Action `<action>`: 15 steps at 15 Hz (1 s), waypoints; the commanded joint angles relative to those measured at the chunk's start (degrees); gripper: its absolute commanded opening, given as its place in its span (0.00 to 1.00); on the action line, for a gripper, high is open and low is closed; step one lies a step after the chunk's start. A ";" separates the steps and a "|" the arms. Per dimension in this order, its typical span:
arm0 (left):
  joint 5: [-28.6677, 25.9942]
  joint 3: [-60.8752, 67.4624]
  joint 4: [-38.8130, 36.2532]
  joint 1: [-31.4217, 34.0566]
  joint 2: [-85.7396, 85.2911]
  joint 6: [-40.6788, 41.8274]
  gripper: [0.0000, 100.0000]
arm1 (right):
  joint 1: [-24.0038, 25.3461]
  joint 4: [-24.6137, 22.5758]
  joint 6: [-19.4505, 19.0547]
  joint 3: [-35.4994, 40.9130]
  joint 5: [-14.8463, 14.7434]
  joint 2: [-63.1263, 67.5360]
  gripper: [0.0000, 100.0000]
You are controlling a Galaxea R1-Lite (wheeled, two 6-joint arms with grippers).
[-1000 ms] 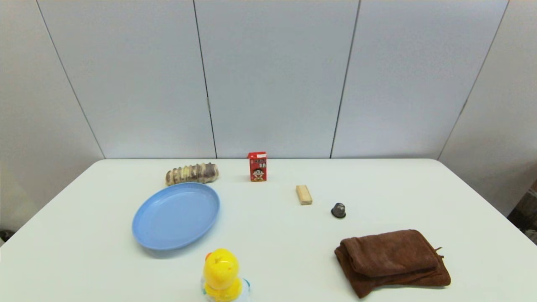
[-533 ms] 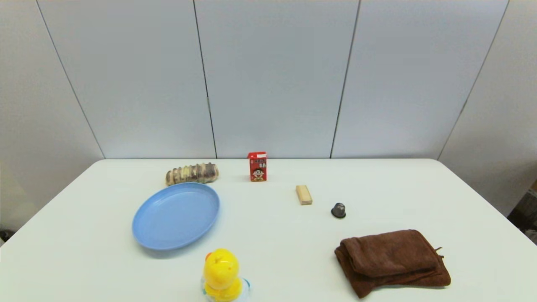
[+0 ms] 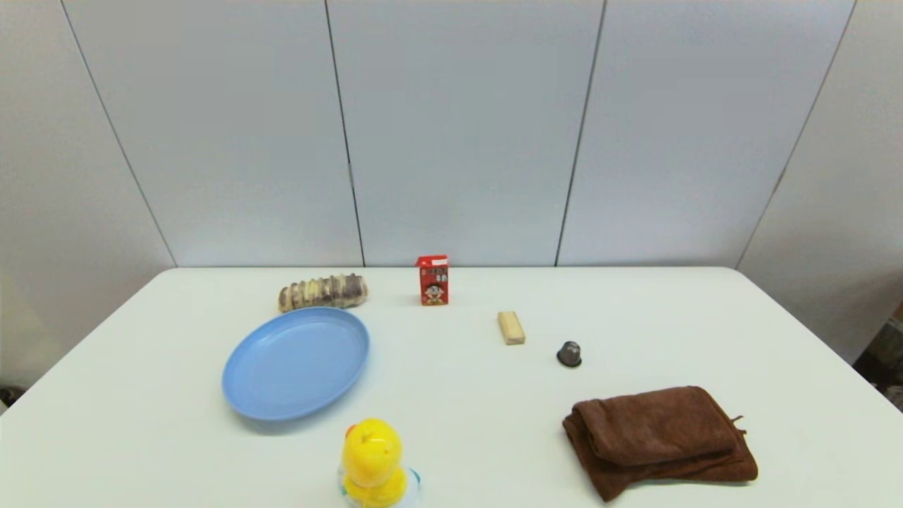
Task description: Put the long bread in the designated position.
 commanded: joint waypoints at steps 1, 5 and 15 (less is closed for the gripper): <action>-0.01 0.09 -0.01 0.00 0.11 0.04 1.00 | 0.01 0.02 -0.02 0.00 0.02 0.07 1.00; -0.01 0.09 -0.01 0.00 0.11 0.04 1.00 | 0.01 0.02 -0.11 0.00 0.02 0.07 1.00; -0.01 0.09 -0.01 0.00 0.11 0.04 1.00 | 0.01 -0.16 -0.37 0.00 -0.07 0.07 1.00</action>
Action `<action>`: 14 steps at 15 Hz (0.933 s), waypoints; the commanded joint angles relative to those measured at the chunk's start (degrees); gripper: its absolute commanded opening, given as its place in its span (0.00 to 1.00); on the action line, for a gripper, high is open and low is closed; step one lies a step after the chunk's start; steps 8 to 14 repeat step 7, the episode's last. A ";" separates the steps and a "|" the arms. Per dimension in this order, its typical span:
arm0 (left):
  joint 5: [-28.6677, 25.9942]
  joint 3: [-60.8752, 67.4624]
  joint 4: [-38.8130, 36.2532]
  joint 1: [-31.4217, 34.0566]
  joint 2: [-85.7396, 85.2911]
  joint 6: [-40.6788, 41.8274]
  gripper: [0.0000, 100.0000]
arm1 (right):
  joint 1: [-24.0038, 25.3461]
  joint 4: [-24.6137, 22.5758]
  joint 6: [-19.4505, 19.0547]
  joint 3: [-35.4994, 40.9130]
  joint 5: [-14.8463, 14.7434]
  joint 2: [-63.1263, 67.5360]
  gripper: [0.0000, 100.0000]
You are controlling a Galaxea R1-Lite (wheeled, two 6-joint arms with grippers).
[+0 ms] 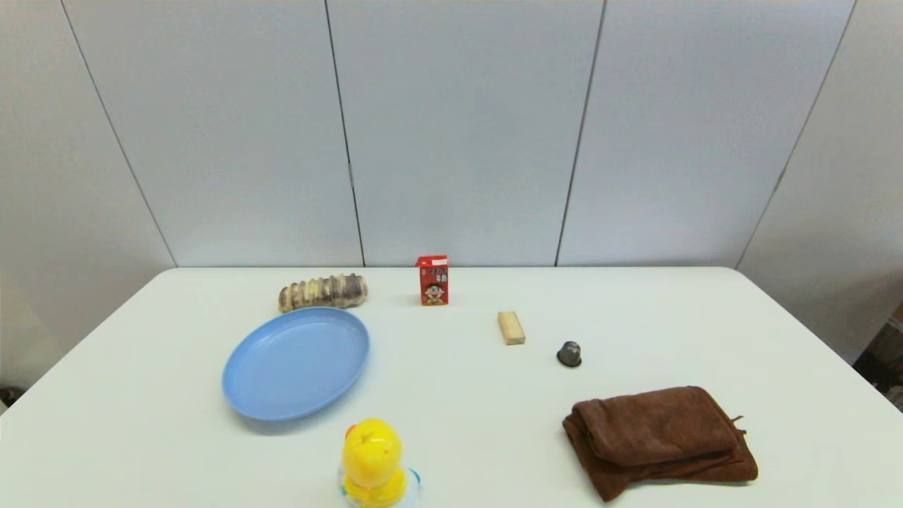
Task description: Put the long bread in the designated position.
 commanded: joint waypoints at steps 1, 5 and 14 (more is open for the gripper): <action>-0.03 0.09 -0.01 0.00 0.10 0.04 1.00 | 0.01 -0.13 0.46 0.00 -0.26 0.07 1.00; 0.06 0.09 -0.01 0.00 0.10 0.04 1.00 | 0.01 0.04 0.63 0.00 -0.17 0.07 1.00; -0.03 0.09 -0.01 0.00 0.10 0.04 1.00 | 0.01 0.04 0.63 0.00 -0.17 0.07 1.00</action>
